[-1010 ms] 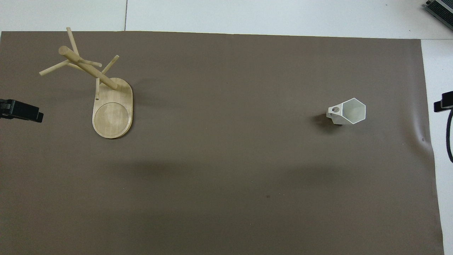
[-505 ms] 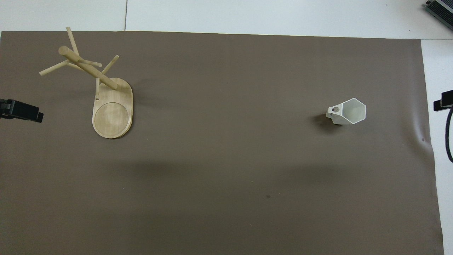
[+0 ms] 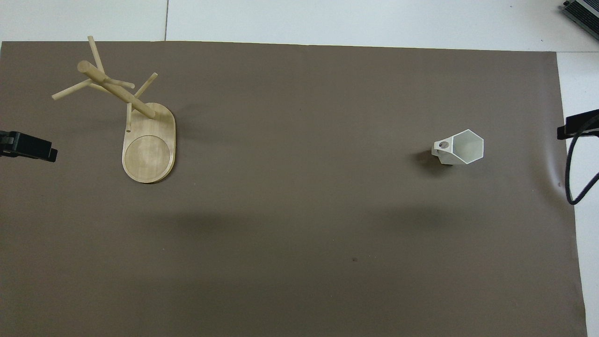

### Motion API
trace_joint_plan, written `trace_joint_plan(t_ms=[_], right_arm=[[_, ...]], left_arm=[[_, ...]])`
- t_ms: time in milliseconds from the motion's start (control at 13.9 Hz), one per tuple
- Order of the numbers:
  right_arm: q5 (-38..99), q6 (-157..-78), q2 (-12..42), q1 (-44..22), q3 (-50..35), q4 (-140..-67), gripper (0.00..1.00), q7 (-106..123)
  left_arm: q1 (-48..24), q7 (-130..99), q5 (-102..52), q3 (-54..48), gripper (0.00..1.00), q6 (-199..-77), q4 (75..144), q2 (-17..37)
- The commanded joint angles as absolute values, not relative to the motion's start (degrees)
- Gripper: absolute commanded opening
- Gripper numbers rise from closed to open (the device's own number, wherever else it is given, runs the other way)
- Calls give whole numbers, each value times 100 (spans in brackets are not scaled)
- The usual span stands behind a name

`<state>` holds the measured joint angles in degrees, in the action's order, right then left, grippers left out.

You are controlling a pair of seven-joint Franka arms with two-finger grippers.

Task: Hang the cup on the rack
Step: 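Reach the right gripper to the white cup and grasp its rim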

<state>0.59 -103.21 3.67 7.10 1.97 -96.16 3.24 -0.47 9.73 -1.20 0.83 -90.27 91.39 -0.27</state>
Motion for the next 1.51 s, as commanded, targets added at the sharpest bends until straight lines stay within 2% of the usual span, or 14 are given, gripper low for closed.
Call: trace_joint_plan(t_ms=[0, 216, 866, 1443], right_arm=[[62, -10941, 298, 738, 141, -10299, 100, 396], [62, -11258, 492, 729, 123, -10502, 100, 422], [62, -12857, 1037, 721, -61, -11012, 100, 413], [62, -13544, 1274, 721, -123, -11391, 100, 413]], left_arm=[[-35, 1002, -158, 97, 100, -8982, 9202, -132], [-35, 1002, -150, 97, 100, -8982, 9202, -132], [-35, 976, -158, 97, 100, -8974, 9202, -132], [-123, 967, -158, 44, 100, -9035, 9228, -132]])
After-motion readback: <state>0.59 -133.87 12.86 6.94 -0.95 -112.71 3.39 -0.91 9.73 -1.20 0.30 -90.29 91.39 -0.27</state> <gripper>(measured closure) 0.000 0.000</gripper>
